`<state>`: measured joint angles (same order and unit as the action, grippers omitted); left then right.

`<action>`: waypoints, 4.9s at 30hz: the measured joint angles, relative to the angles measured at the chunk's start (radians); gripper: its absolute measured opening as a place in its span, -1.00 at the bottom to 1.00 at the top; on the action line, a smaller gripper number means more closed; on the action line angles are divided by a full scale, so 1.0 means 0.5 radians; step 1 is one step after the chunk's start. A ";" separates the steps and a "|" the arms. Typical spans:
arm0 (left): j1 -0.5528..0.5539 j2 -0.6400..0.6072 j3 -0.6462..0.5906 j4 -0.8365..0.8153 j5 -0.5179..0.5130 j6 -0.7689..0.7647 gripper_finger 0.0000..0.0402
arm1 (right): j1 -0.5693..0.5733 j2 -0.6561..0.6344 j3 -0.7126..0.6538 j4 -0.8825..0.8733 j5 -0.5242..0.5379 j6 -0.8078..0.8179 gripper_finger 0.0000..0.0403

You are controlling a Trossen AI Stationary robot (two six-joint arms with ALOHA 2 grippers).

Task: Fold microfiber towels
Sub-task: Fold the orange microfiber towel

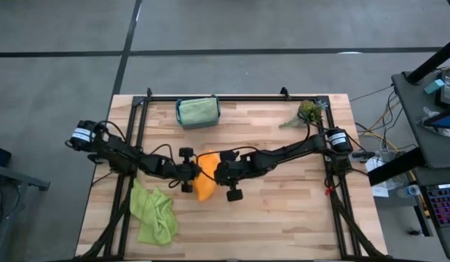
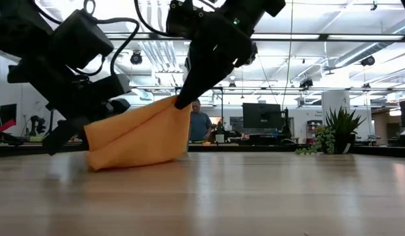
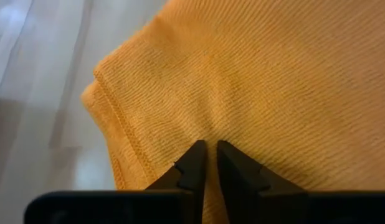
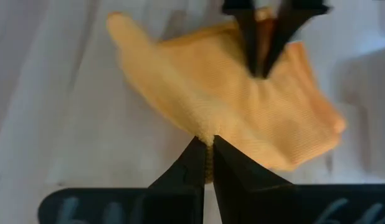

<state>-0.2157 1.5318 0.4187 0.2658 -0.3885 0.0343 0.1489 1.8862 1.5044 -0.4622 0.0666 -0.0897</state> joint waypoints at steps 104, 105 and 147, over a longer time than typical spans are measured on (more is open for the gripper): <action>0.044 -1.055 -0.188 -0.909 -0.122 0.000 -0.44 | -0.479 0.402 0.408 0.293 -0.147 -0.341 -0.15; 0.044 -1.055 -0.207 -0.866 -0.109 0.000 -0.44 | -0.480 0.403 0.409 0.328 -0.241 -0.374 -0.15; 0.052 -0.532 -0.420 0.011 -0.070 0.067 -0.44 | -0.458 0.703 0.402 0.807 -0.679 -0.688 -0.93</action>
<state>-0.1898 1.2655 0.2089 0.2714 -0.4235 0.0677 -0.0803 2.2379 1.7055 -0.0586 -0.2727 -0.4337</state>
